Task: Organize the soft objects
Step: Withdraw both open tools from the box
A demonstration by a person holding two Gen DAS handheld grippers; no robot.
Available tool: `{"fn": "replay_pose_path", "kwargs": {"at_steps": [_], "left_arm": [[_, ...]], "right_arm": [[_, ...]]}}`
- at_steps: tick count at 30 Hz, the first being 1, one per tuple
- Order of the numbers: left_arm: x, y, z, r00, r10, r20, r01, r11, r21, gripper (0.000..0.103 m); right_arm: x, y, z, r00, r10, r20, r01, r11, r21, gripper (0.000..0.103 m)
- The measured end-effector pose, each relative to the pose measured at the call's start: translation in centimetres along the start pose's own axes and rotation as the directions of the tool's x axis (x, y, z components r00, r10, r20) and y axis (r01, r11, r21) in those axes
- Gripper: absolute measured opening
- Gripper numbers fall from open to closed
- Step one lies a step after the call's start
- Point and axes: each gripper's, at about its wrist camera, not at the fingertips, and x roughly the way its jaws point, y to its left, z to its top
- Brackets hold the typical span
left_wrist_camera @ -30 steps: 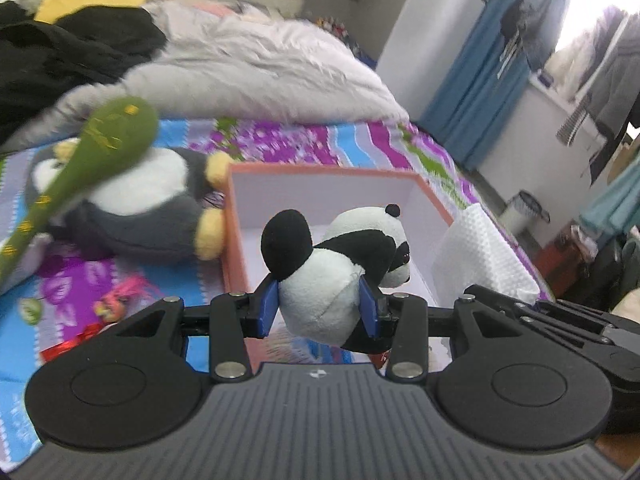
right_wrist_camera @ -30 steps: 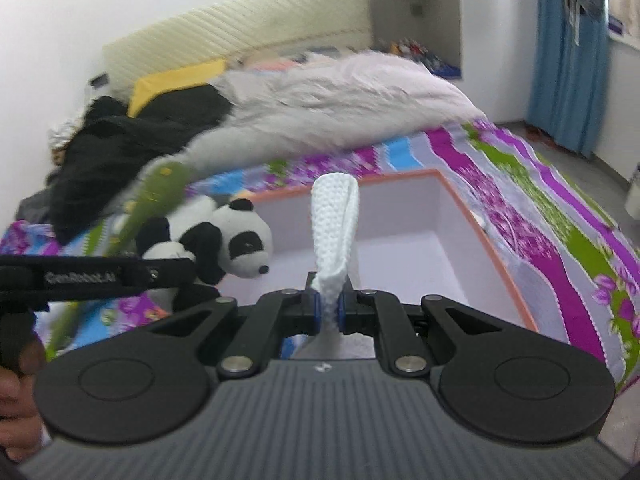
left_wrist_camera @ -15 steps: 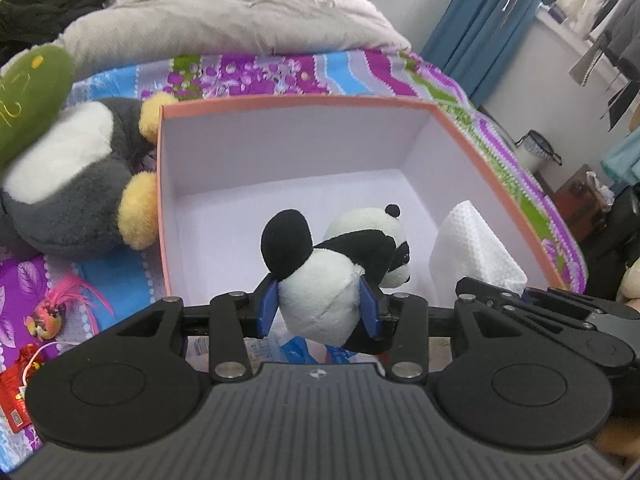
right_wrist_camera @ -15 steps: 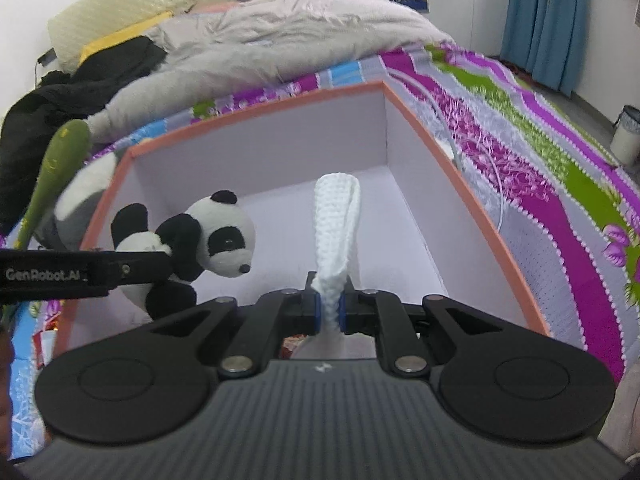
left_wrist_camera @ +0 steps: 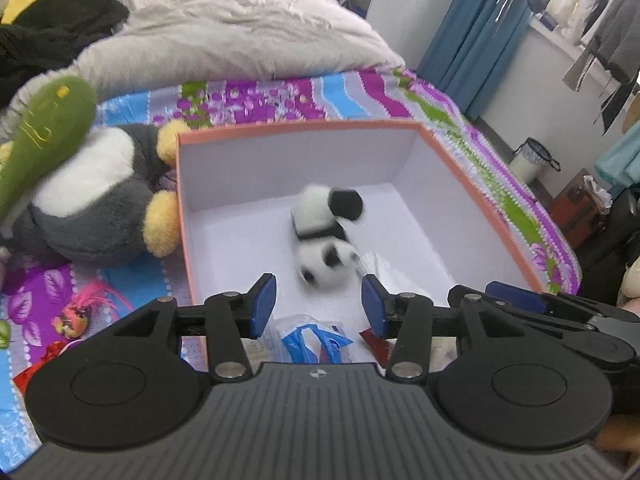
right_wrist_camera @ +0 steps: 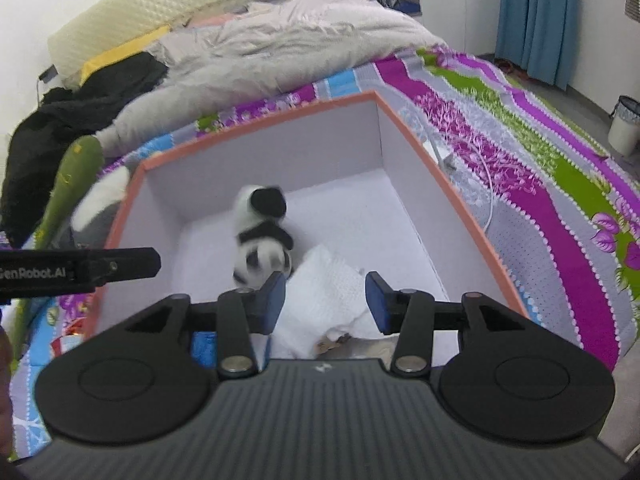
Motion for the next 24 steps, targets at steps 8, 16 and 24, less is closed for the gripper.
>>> {"fn": "replay_pose_path", "kwargs": {"at_steps": [8, 16, 24], "left_arm": [[-7.8, -0.2, -1.7, 0.995, -0.011, 0.099, 0.011, 1.000, 0.004, 0.053], [-15.5, 0.4, -4.9, 0.983, -0.015, 0.183, 0.016, 1.000, 0.000, 0.053], [-21.6, 1.4, -7.9, 0.967, 0.015, 0.254, -0.012, 1.000, -0.015, 0.053]], "right_arm": [[-6.3, 2.4, -0.5, 0.995, 0.031, 0.093, -0.030, 0.999, -0.016, 0.047], [-12.2, 5.6, -2.3, 0.983, 0.074, 0.168, -0.068, 0.997, -0.040, 0.047], [-16.1, 8.5, -4.3, 0.970, 0.135, 0.202, -0.121, 0.989, -0.079, 0.047]]}}
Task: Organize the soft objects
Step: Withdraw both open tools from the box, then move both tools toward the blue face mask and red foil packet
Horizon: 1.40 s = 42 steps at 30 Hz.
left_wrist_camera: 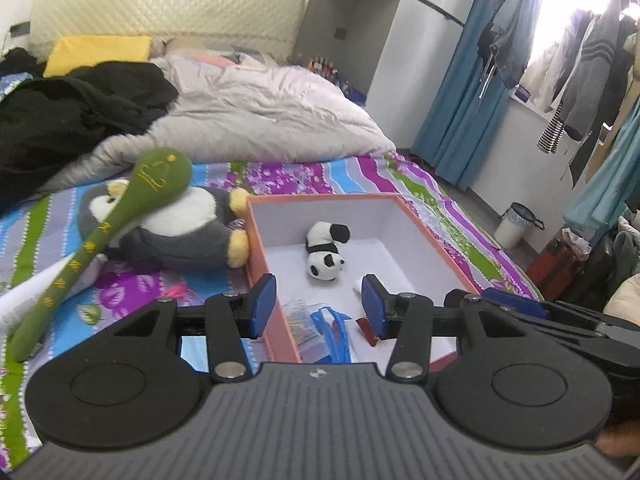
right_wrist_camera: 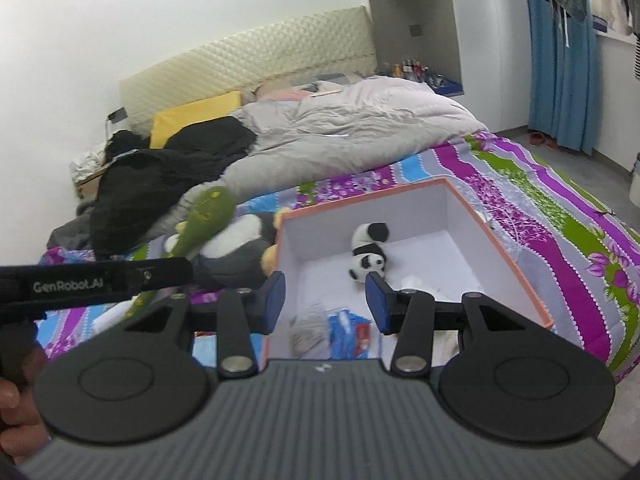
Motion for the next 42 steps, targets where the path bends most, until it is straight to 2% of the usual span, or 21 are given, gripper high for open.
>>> {"fn": "replay_pose_path", "kwargs": {"at_steps": [9, 22, 32, 42], "left_arm": [[-4.2, 2.4, -2.1, 0.999, 0.033, 0.023, -0.033, 0.999, -0.006, 0.053], [-8.4, 6.6, -5.9, 0.995, 0.094, 0.019, -0.093, 0.994, -0.052, 0.053], [-10.0, 8.3, -9.4, 0.989, 0.144, -0.023, -0.145, 0.985, -0.091, 0.053], [-9.8, 10.1, -11.9, 0.980, 0.185, -0.067, -0.193, 0.972, -0.135, 0.053]], "right_arm": [[-2.2, 3.2, -1.7, 1.000, 0.029, 0.004, -0.028, 0.999, -0.026, 0.047], [-3.5, 7.7, -5.2, 0.996, 0.076, -0.051, -0.079, 0.994, -0.071, 0.047], [-4.0, 10.1, -7.6, 0.989, 0.115, -0.098, -0.125, 0.987, -0.103, 0.047], [-3.7, 11.3, -10.2, 0.975, 0.142, -0.172, -0.165, 0.978, -0.128, 0.047]]}}
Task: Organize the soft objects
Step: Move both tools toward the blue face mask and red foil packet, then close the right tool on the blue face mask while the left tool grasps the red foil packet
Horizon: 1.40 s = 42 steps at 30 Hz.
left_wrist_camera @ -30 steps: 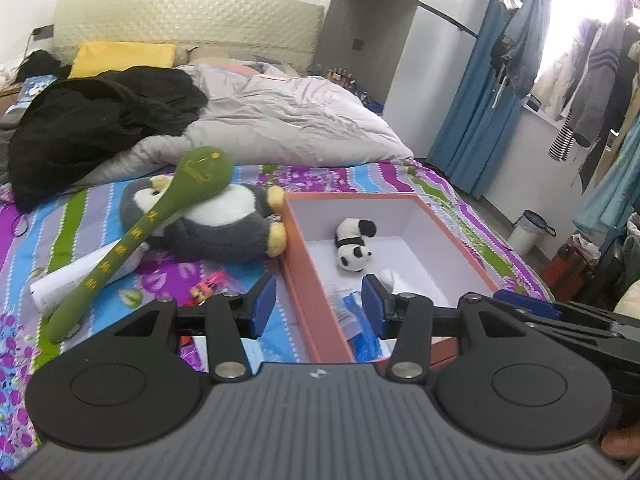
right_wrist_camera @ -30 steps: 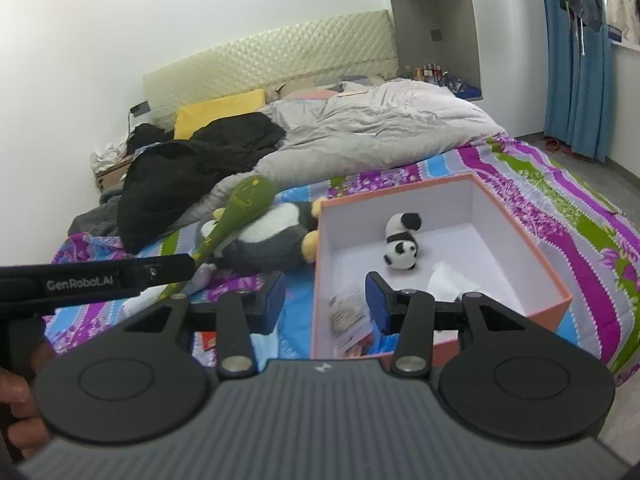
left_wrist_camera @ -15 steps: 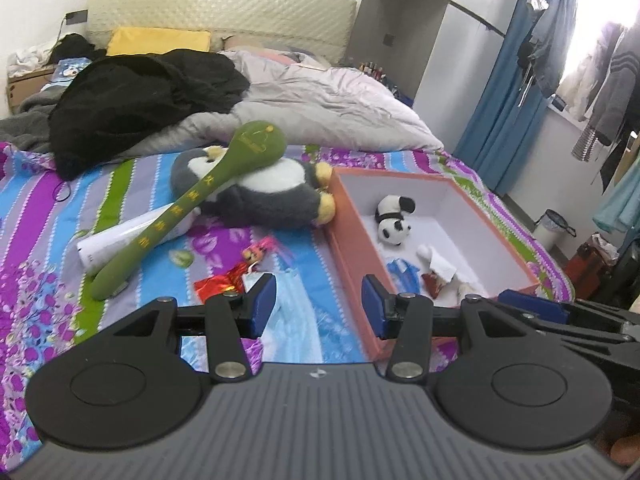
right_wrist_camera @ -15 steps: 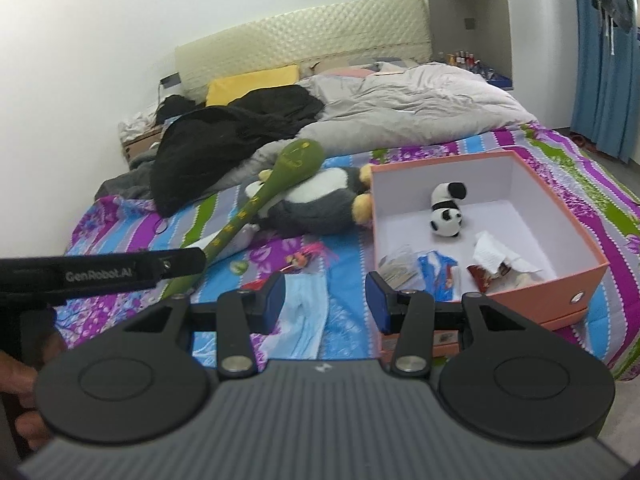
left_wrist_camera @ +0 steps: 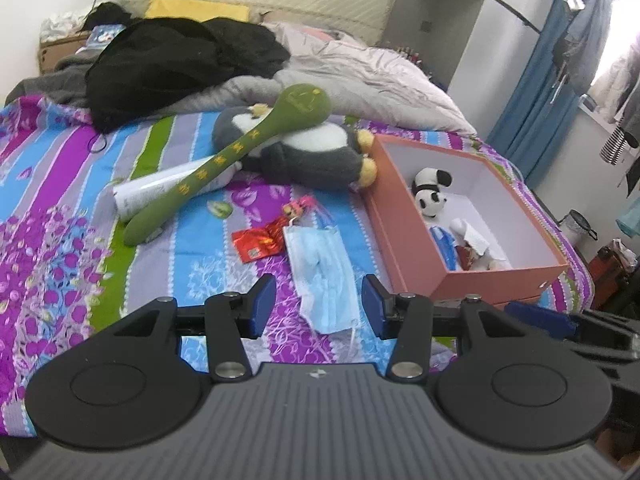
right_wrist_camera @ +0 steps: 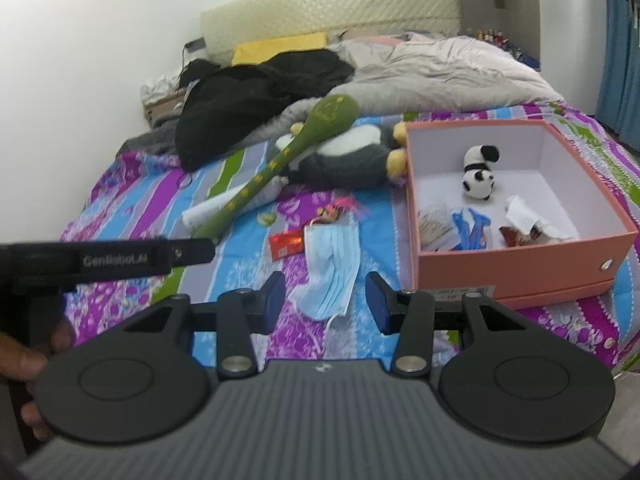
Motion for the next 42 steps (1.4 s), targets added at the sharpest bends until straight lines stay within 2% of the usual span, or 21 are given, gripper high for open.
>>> {"fn": "replay_pose_path", "kwargs": {"at_steps": [12, 19, 21, 23, 26, 28, 32, 36, 42], "left_arm": [[2.9, 2.8, -1.5, 0.997, 0.043, -0.059, -0.044, 0.999, -0.012, 0.053], [6.1, 5.5, -1.6, 0.993, 0.061, -0.102, -0.065, 0.997, -0.040, 0.053], [7.4, 6.2, -1.5, 0.991, 0.066, -0.117, -0.071, 0.997, -0.042, 0.053], [8.7, 6.8, -1.2, 0.989, 0.071, -0.131, -0.078, 0.996, -0.042, 0.053], [11.0, 7.5, -0.6, 0.986, 0.070, -0.151, -0.077, 0.996, -0.040, 0.053], [12.7, 7.6, -0.1, 0.984, 0.070, -0.166, -0.075, 0.997, -0.021, 0.053], [15.8, 7.3, 0.8, 0.983, 0.069, -0.171, -0.063, 0.997, 0.040, 0.061], [19.3, 7.4, 1.7, 0.982, 0.054, -0.182, -0.042, 0.997, 0.069, 0.061], [24.0, 7.8, 2.5, 0.981, 0.059, -0.187, -0.028, 0.986, 0.165, 0.061]], "right_arm": [[3.5, 0.3, -1.4, 0.998, 0.017, -0.068, -0.016, 1.000, 0.002, 0.047], [6.4, 0.1, -1.6, 0.993, 0.015, -0.115, -0.012, 1.000, 0.027, 0.048], [7.4, 0.1, -1.5, 0.992, 0.016, -0.129, -0.011, 0.999, 0.036, 0.062], [8.5, 0.1, -1.4, 0.990, 0.015, -0.139, -0.010, 0.999, 0.041, 0.066], [10.4, 0.0, -1.0, 0.988, 0.016, -0.155, -0.009, 0.999, 0.046, 0.066], [11.8, -0.1, -0.6, 0.986, 0.015, -0.168, -0.006, 0.999, 0.052, 0.066], [14.5, -0.6, 0.1, 0.983, 0.004, -0.181, 0.005, 0.999, 0.048, 0.066], [17.5, -1.0, 0.4, 0.981, -0.012, -0.193, 0.018, 0.999, 0.027, 0.066], [22.1, -1.2, 0.2, 0.975, -0.016, -0.220, 0.014, 1.000, -0.013, 0.066]]}}
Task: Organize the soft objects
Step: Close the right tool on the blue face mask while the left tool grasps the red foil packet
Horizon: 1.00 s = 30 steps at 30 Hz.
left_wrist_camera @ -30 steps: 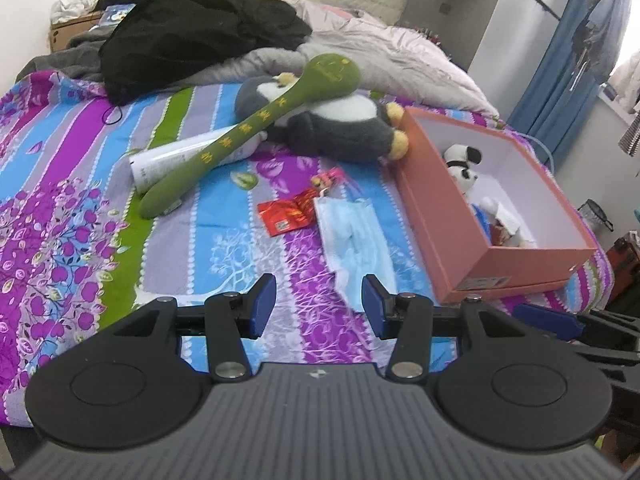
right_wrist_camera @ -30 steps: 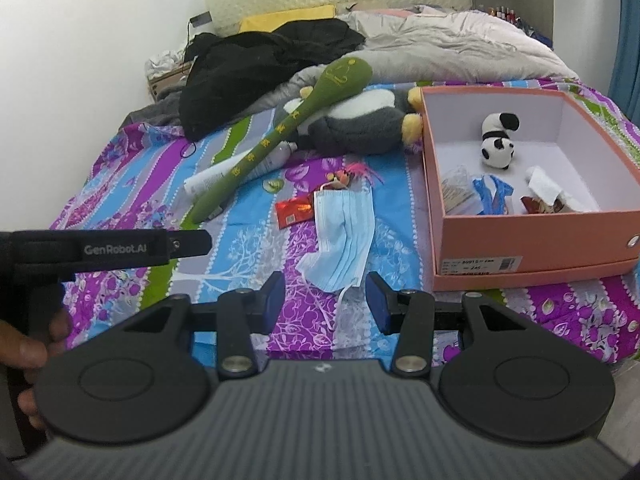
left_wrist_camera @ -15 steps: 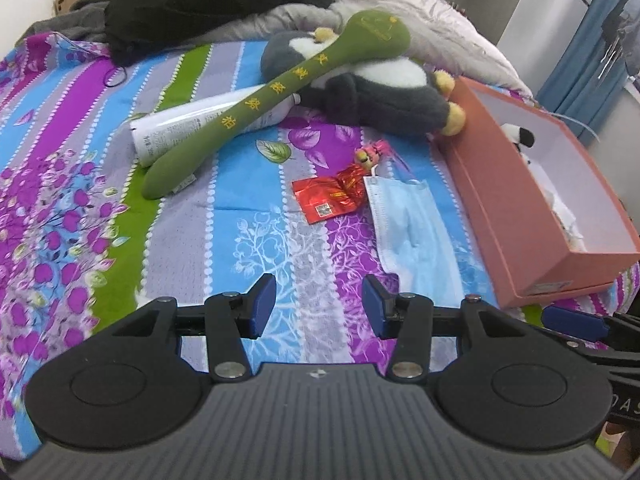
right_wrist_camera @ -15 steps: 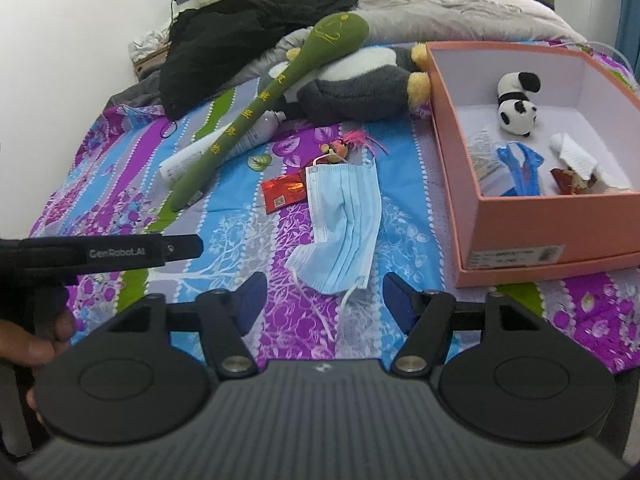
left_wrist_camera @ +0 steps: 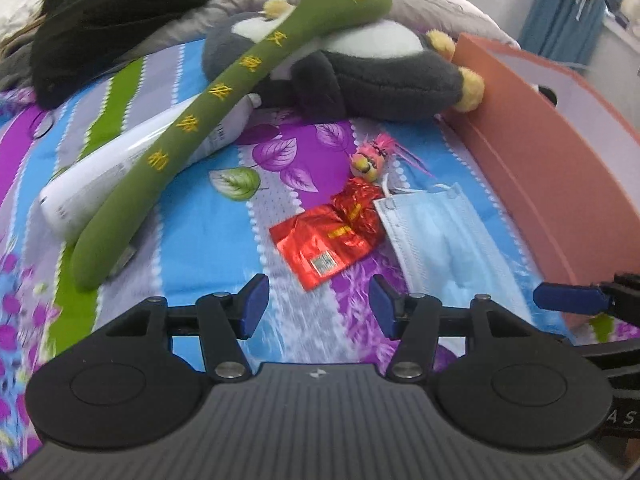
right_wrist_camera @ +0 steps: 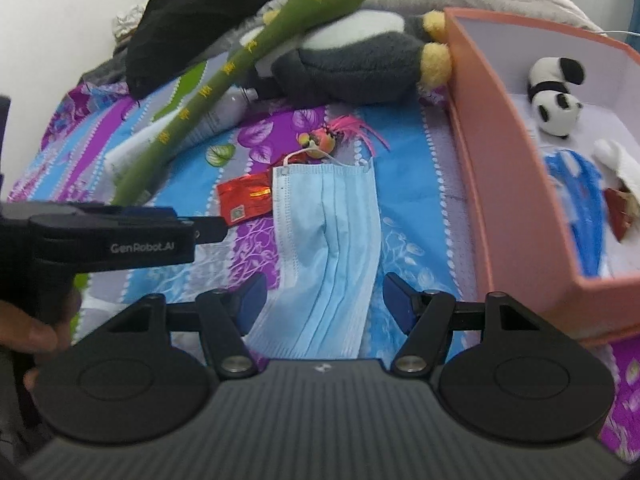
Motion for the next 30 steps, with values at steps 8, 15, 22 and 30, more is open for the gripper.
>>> {"fn": "replay_pose_path", "kwargs": {"at_steps": [8, 15, 22, 30], "left_arm": [[3.5, -0.1, 0.5, 0.998, -0.055, 0.004, 0.055, 0.995, 0.089, 0.065], [4.4, 0.3, 1.3, 0.997, -0.071, 0.024, 0.068, 0.991, 0.115, 0.067], [4.7, 0.1, 2.2, 0.994, -0.101, 0.044, 0.094, 0.985, 0.146, 0.073], [5.8, -0.5, 3.2, 0.986, -0.158, 0.049, 0.146, 0.970, 0.193, 0.075]], "right_arm": [[3.7, 0.7, 0.1, 0.999, -0.033, -0.019, 0.032, 0.996, -0.087, 0.066], [4.5, 0.7, -0.1, 0.999, -0.039, -0.002, 0.038, 0.991, -0.127, 0.047], [3.4, 0.6, 0.3, 0.997, -0.061, 0.036, 0.065, 0.993, -0.103, 0.012], [2.8, -0.5, 0.5, 0.995, -0.093, 0.047, 0.096, 0.993, -0.066, 0.011]]}}
